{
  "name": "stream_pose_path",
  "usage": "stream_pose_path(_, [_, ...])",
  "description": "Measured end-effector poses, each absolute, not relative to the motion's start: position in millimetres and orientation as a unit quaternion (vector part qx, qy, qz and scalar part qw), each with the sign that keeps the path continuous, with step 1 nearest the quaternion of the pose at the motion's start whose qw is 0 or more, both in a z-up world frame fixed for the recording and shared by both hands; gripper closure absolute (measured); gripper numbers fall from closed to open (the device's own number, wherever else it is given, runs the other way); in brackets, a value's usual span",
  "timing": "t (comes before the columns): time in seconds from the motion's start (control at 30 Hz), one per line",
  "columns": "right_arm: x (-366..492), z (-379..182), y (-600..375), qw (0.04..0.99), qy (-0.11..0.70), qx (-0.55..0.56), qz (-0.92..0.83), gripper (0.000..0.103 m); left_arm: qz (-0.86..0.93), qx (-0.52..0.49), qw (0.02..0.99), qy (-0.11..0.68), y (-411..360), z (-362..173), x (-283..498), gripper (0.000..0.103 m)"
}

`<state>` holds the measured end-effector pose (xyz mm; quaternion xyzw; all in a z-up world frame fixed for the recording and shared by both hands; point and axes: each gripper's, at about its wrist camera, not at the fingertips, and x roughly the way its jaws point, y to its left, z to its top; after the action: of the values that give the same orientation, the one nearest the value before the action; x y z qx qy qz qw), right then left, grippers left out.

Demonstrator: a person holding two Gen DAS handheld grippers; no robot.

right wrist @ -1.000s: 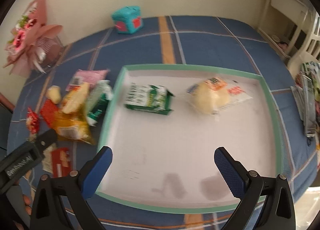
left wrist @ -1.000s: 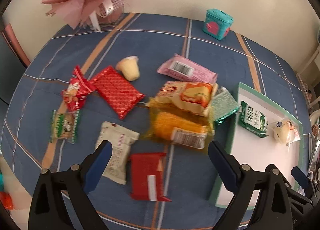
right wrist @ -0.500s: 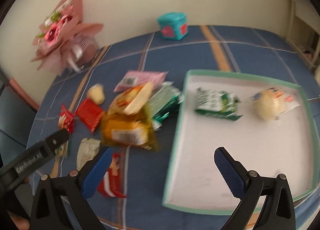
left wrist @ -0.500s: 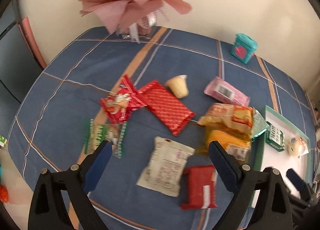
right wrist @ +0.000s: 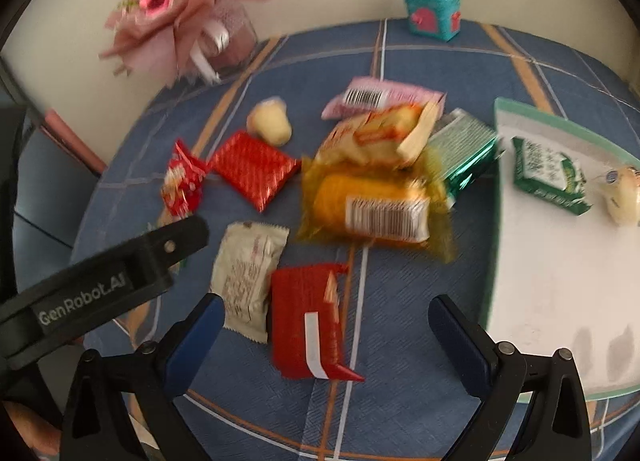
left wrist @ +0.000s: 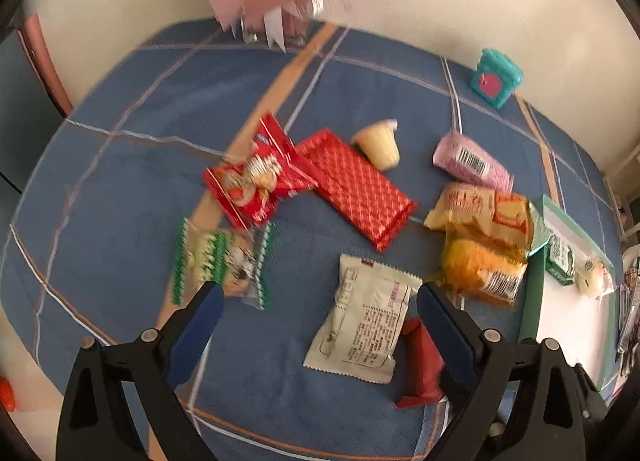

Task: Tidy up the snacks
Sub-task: 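Grasp the red wafer pack with the right tool while the left tool grasps the white cracker pack, then carry both packs into the white tray and open both tools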

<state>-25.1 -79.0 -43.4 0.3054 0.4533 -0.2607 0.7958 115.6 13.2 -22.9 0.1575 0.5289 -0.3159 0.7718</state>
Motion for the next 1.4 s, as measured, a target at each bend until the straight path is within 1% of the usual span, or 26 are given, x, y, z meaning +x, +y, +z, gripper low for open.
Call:
stream_pose_path(0.17, [-14, -61, -71, 0.784, 0.482, 0.291, -0.261, 0.001, -0.318, 0.163, 0.754, 0.551, 6, -42, 115, 0.006])
stream_pose_path(0.37, [-5, -76, -64, 0.774, 0.508, 0.271, -0.261, 0.009, -0.331, 0.154, 0.733, 0.574, -4, -57, 112, 0.006])
stream_pose_path(0.43, [-5, -79, -64, 0.772, 0.511, 0.271, -0.265, 0.014, -0.336, 0.159, 0.728, 0.576, -9, -60, 109, 0.007])
stream_pose_path(0.57, [-7, -80, -70, 0.769, 0.512, 0.269, -0.273, 0.019, -0.342, 0.170, 0.719, 0.581, -18, -68, 103, 0.015])
stream_pose_path(0.67, [-8, -80, -71, 0.769, 0.513, 0.267, -0.272, 0.028, -0.345, 0.166, 0.716, 0.584, -26, -71, 101, 0.015])
stream_pose_path(0.73, [-7, -81, -74, 0.770, 0.513, 0.268, -0.269, 0.038, -0.347, 0.166, 0.716, 0.583, -28, -72, 98, 0.015])
stream_pose_path(0.77, [-7, -80, -75, 0.771, 0.512, 0.268, -0.267, 0.041, -0.348, 0.165, 0.714, 0.584, -31, -74, 100, 0.017])
stream_pose_path(0.8, [-7, -80, -75, 0.771, 0.512, 0.269, -0.265, 0.044, -0.350, 0.162, 0.713, 0.585, -31, -74, 100, 0.020])
stream_pose_path(0.83, [-6, -80, -75, 0.772, 0.512, 0.269, -0.263, 0.053, -0.351, 0.159, 0.712, 0.587, -33, -75, 100, 0.024])
stream_pose_path(0.87, [-6, -79, -75, 0.773, 0.511, 0.268, -0.264, 0.057, -0.345, 0.166, 0.712, 0.589, -33, -77, 99, 0.030])
stream_pose_path(0.9, [-5, -79, -76, 0.773, 0.511, 0.267, -0.266, 0.059, -0.341, 0.173, 0.712, 0.589, -30, -79, 99, 0.032])
stream_pose_path(0.97, [-4, -78, -80, 0.772, 0.509, 0.274, -0.264, 0.060, -0.340, 0.180, 0.713, 0.586, -29, -82, 97, 0.032])
stream_pose_path(1.03, [-10, -75, -81, 0.772, 0.509, 0.277, -0.263, 0.060, -0.340, 0.184, 0.714, 0.584, -32, -82, 94, 0.035])
stream_pose_path(1.07, [-10, -75, -81, 0.772, 0.509, 0.277, -0.262, 0.060, -0.338, 0.187, 0.716, 0.582, -33, -82, 93, 0.040])
stream_pose_path(1.1, [-10, -75, -82, 0.772, 0.509, 0.277, -0.262, 0.060, -0.334, 0.190, 0.718, 0.580, -34, -83, 91, 0.047])
stream_pose_path(1.13, [-11, -75, -83, 0.772, 0.509, 0.277, -0.262, 0.060, -0.332, 0.192, 0.720, 0.578, -34, -83, 91, 0.049])
stream_pose_path(1.4, [-23, -62, -86, 0.775, 0.498, 0.290, -0.259, 0.061, -0.338, 0.168, 0.719, 0.583, -30, -79, 98, 0.050])
